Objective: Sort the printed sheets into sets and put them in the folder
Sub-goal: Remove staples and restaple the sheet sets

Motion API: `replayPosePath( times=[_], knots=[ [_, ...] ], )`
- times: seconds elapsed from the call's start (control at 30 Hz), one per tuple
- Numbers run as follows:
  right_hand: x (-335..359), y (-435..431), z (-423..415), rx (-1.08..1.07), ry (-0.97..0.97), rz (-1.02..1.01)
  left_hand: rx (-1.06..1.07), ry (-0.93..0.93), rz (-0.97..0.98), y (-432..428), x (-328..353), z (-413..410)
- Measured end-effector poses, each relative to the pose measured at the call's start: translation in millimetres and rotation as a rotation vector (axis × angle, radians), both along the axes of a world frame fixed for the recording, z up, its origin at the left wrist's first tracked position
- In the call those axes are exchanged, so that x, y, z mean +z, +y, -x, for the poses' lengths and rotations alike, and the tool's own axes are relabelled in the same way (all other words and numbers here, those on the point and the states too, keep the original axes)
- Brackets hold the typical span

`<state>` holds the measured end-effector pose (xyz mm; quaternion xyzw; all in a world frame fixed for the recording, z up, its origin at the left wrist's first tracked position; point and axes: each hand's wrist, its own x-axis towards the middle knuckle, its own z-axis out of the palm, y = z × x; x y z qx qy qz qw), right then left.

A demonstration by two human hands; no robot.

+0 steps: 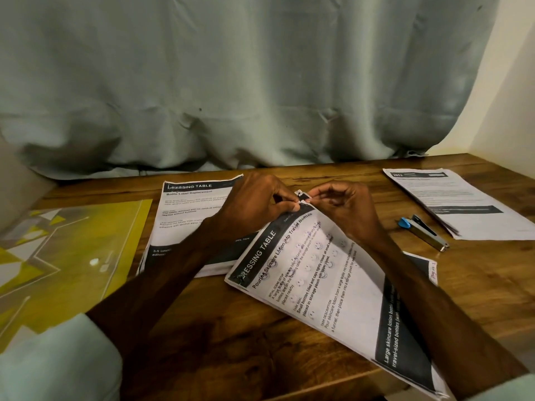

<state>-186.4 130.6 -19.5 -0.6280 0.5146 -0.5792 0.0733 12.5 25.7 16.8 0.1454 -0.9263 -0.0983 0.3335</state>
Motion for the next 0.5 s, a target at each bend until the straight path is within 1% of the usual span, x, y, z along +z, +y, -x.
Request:
replayPosePath(
  times=[0.23, 0.37, 0.5],
  knots=[
    [-3.3, -3.7, 1.9, -0.002, -0.005, 0.012, 0.049, 0.024, 0.011, 2.8, -4.2, 2.9],
    [-1.6, -2.4, 5.8, 0.029, 0.014, -0.022, 0.03, 0.034, 0.02, 2.9, -3.6, 2.0],
    [0.6, -2.2, 7.2, 0.063, 0.056, -0.054, 0.006, 0.042, 0.069, 3.2, -3.5, 1.9]
  ],
)
